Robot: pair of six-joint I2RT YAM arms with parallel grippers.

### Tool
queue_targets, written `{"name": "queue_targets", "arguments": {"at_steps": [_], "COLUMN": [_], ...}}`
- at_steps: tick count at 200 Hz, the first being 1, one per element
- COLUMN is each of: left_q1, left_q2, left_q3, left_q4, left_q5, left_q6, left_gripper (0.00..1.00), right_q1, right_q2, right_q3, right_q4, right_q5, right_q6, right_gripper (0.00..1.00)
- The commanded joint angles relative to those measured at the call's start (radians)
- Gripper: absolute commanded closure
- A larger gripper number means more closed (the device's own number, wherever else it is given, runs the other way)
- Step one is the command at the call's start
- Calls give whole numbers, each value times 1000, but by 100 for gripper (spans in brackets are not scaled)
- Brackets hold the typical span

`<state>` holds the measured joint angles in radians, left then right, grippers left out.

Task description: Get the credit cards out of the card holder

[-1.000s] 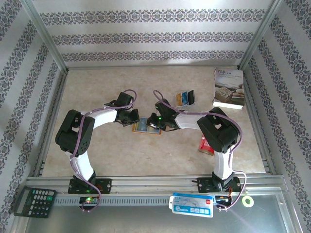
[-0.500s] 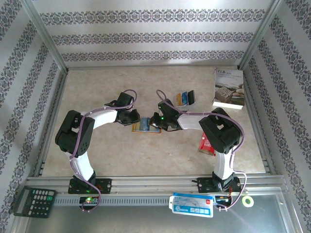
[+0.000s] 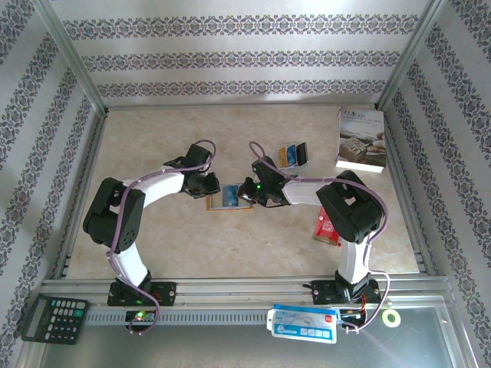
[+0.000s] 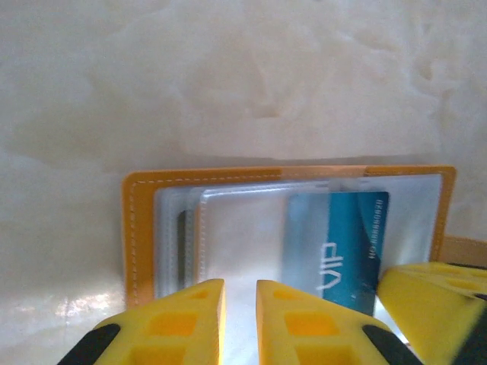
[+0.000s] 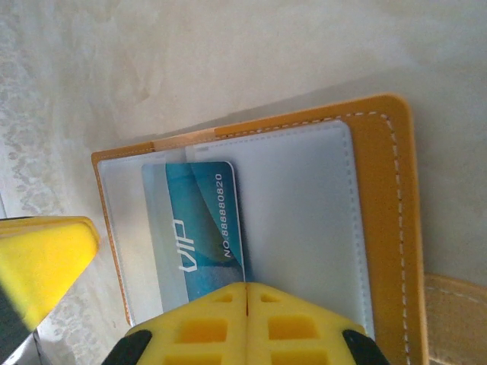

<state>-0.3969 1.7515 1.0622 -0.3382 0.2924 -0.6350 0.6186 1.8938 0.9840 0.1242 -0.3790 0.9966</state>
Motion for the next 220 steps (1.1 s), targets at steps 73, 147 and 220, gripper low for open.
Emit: {"name": "queue_targets", "arguments": {"at_steps": [73,147,220], "left_q1": [-48,-48,-49], "left_q2": [74,101,102], "left_q3": [23,-18,-8], "left_q4": [-29,-44,-47], "left_q5": [10,-42,-46], "left_q6": [0,7,12], "left_gripper": [83,83,83], "right_q1": [-9,-11,-23], "right_q2": [0,33,21], "right_q3": [-6,7,2], "right_q4": [5,12,26], "right_q5": [-4,-69,-76], "right_q6": [-6,-50,-61], "right_gripper": [89,78,89]}}
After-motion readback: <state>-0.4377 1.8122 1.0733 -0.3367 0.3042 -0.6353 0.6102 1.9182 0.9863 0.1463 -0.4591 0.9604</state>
